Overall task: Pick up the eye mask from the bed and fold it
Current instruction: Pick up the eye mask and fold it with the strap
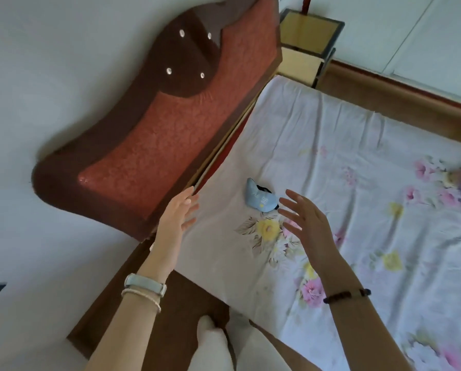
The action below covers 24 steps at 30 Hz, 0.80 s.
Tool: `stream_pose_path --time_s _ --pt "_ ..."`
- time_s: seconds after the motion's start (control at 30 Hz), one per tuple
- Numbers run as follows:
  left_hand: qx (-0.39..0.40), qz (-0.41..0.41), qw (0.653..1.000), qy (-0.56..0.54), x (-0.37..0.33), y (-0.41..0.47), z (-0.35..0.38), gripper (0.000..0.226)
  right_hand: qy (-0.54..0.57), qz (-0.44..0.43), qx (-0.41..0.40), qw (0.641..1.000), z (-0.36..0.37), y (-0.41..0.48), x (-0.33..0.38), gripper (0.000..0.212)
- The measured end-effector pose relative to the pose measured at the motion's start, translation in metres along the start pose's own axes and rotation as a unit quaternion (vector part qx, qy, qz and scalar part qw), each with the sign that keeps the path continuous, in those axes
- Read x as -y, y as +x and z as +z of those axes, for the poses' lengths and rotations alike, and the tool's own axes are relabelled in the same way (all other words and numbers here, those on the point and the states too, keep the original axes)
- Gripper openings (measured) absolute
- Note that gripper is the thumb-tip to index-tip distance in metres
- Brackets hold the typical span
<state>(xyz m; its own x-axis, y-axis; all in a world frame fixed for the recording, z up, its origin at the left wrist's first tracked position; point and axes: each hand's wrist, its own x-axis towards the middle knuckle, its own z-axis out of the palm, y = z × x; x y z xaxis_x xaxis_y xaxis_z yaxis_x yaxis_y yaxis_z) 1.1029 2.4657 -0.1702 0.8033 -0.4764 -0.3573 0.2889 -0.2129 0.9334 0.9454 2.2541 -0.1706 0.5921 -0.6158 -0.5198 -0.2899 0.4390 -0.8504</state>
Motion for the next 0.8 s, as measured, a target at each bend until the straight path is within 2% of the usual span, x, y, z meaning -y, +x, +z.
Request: stream_pose_path --time_s 0.13,0.3,0.43,0.6,0.8 --pt "0.065 -0.008 0.993 0.099 0.023 0.067 0.018 0.04 -0.01 0.009 -0.056 0.998 -0.016 0.049 -0.012 0.029" --pt "0.144 0.0 0.968 0.206 0.074 0.154 0.049 0.043 -0.064 0.001 -0.106 0.992 -0.038 0.112 -0.056 0.024" --pt "0.195 0.039 0.938 0.285 0.13 0.214 0.074 0.04 -0.093 0.011 -0.124 0.988 -0.047 0.166 -0.108 0.024" --pt "0.217 0.08 0.905 0.356 0.205 0.282 0.089 0.049 -0.135 0.018 -0.131 0.982 -0.047 0.231 -0.173 0.034" --pt "0.203 0.147 0.891 0.378 0.266 0.343 0.104 0.06 -0.155 0.01 -0.139 0.978 -0.04 0.298 -0.237 0.039"
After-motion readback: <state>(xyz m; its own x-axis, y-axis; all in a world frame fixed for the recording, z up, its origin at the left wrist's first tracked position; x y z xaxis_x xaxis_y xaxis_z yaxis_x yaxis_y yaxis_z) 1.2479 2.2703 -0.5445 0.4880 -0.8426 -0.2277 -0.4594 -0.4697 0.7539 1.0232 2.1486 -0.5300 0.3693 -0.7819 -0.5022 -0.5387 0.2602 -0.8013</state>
